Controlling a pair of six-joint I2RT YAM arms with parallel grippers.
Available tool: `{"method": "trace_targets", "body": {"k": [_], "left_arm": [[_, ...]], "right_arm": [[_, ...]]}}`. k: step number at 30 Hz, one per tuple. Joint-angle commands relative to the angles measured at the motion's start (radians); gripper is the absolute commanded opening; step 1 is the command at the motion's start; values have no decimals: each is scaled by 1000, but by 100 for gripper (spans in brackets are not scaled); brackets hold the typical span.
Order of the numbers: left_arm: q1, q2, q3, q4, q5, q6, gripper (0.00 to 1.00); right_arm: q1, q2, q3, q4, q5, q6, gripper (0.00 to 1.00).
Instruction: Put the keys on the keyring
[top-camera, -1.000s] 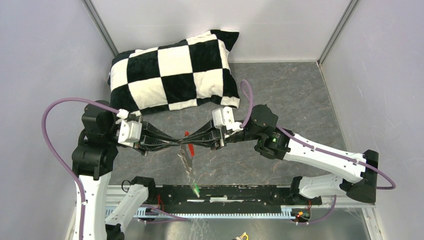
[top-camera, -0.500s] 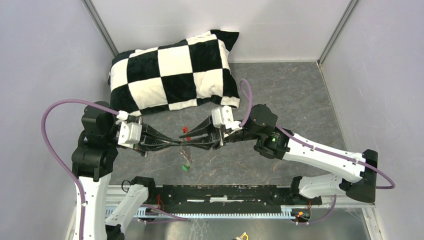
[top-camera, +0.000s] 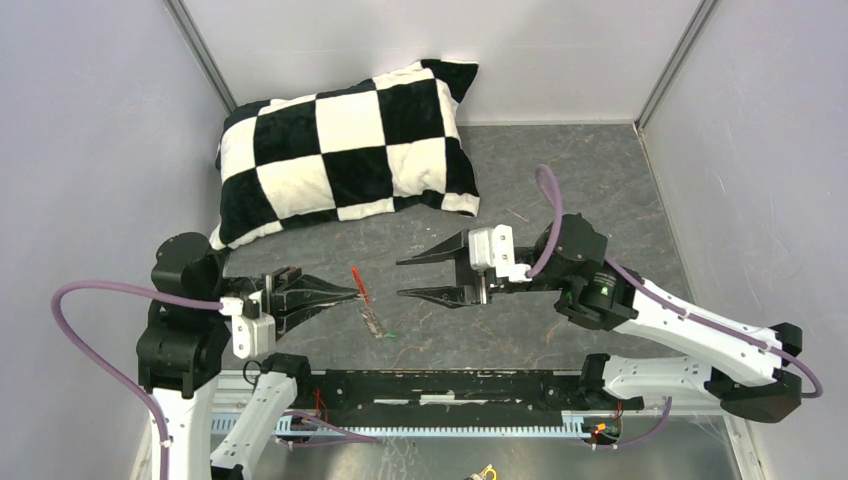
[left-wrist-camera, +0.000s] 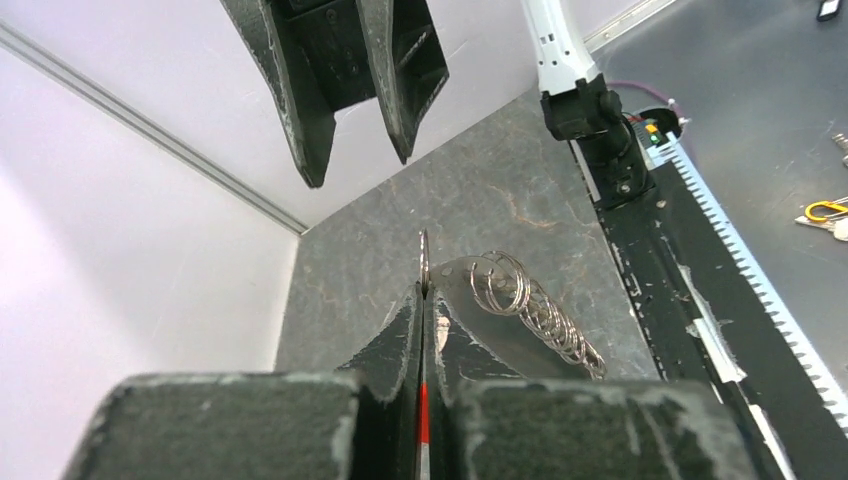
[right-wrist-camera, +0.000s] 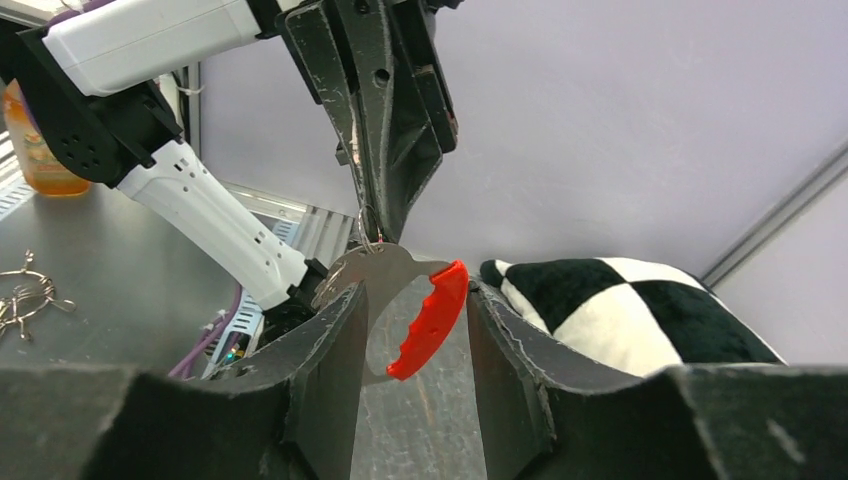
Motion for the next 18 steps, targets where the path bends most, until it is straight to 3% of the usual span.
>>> {"method": "trace_targets", "body": {"k": [1,13,18], "left_arm": [[-2,-12,-5,30,26,167,2],[1,-30,6,33,-49,380,2],[1,-10,21,33,-100,304,2]], "right_arm": [[6,-42,24,-53,65,-42,47],[6,-59,3,-29,82,-30,41],[8,-31,37,-62,78,-49,40]]}}
